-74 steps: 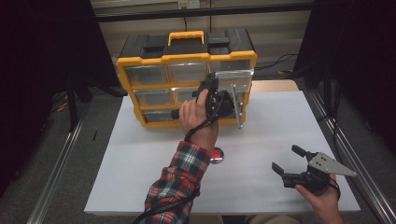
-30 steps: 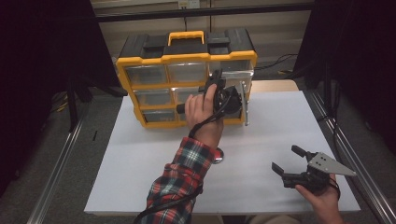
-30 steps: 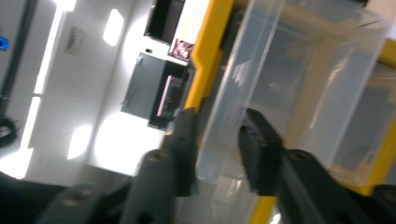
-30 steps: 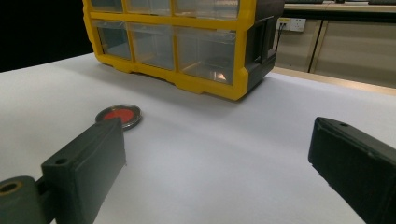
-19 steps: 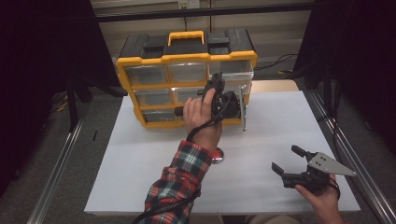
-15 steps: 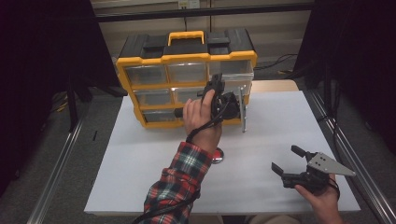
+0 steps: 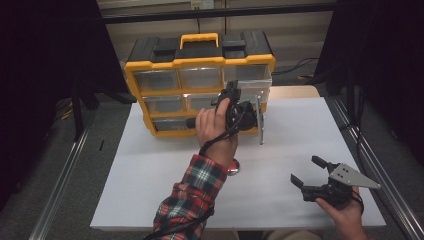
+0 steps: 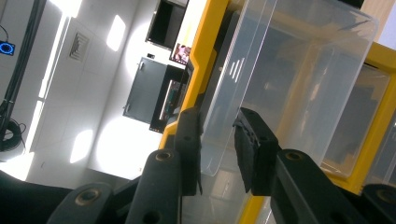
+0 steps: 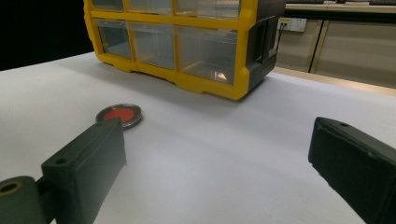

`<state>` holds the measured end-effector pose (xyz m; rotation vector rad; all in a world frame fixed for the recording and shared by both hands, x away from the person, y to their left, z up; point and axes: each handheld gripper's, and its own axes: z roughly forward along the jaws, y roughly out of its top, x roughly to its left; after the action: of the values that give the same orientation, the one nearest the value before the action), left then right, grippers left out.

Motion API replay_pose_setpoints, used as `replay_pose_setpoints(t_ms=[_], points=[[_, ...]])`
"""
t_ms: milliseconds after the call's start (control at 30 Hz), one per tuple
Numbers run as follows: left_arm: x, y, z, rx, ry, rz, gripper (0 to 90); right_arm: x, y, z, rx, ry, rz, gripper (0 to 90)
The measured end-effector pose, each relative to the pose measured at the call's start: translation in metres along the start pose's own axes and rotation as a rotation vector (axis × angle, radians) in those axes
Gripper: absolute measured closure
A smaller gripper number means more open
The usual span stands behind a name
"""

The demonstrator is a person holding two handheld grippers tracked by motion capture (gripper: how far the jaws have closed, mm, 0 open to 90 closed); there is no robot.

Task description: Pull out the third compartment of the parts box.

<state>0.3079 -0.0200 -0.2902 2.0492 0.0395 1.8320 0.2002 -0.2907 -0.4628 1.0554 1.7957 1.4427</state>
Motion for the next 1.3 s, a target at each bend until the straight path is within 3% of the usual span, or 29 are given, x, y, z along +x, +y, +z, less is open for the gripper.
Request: replay_pose_setpoints(t_ms=[367, 600, 1300], points=[[-0.002, 0.000, -0.006, -0.008, -0.004, -0.026, 71.6, 0.001, 0.000, 0.001, 0.002, -0.001, 0.003, 3.5], [-0.001, 0.000, -0.009, -0.011, -0.001, -0.013, 71.4, 0.001, -0.001, 0.001, 0.002, 0.004, -0.005, 3.5], [-0.001, 0.001, -0.013, -0.014, -0.004, -0.028, 70.9, 0.001, -0.001, 0.002, 0.003, 0.005, -0.007, 3.5]])
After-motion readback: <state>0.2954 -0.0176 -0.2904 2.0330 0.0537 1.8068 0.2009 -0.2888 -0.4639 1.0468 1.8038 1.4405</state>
